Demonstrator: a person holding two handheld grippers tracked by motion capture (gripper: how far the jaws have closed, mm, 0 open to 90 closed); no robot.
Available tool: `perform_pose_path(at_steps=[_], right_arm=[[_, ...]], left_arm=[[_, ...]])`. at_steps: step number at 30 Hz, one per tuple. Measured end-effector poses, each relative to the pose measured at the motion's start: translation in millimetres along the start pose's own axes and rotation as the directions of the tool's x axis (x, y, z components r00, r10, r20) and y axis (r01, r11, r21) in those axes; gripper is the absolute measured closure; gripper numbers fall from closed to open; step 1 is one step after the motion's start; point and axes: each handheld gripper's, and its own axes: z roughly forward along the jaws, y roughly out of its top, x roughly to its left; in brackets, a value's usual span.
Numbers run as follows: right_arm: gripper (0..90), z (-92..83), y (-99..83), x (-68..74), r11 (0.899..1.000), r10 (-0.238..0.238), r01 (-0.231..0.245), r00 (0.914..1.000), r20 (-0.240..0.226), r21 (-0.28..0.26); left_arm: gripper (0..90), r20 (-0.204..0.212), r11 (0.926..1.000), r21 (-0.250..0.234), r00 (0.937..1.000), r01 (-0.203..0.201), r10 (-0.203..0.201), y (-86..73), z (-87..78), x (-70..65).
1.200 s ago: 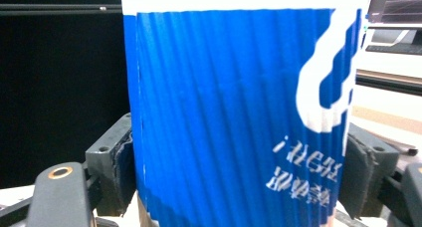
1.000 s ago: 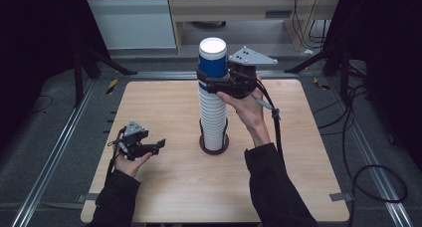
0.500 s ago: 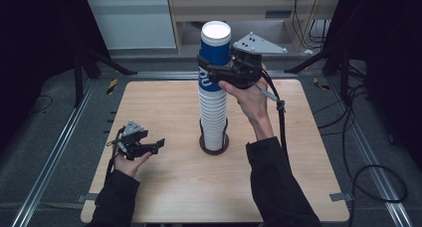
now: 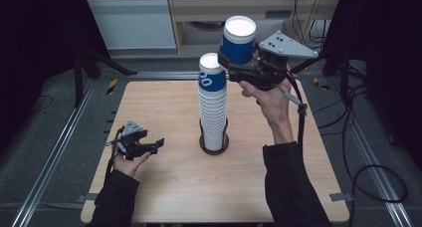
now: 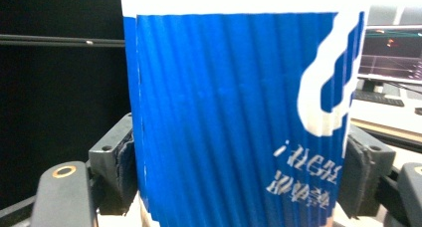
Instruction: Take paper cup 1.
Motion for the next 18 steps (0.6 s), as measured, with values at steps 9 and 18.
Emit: perform_pose_path(at_steps=[9, 18], right_arm=[[21.0, -34.3, -32.1, -20.3, 0.999, 0.019, -0.021, 0.9988, 0.045, 0.049], [21.0, -56.0, -65.3, -27.7, 0.993, 0.013, -0.020, 0.9985, 0.053, 0.116]], left_arm=[[20.4, 0.001, 1.0000, 0.002, 1.0000, -0.004, 0.004, 0.4, 0.6, -2.3], [20.5, 0.010, 1.0000, 0.002, 0.9999, -0.008, 0.008, 0.7, 0.7, -5.0]])
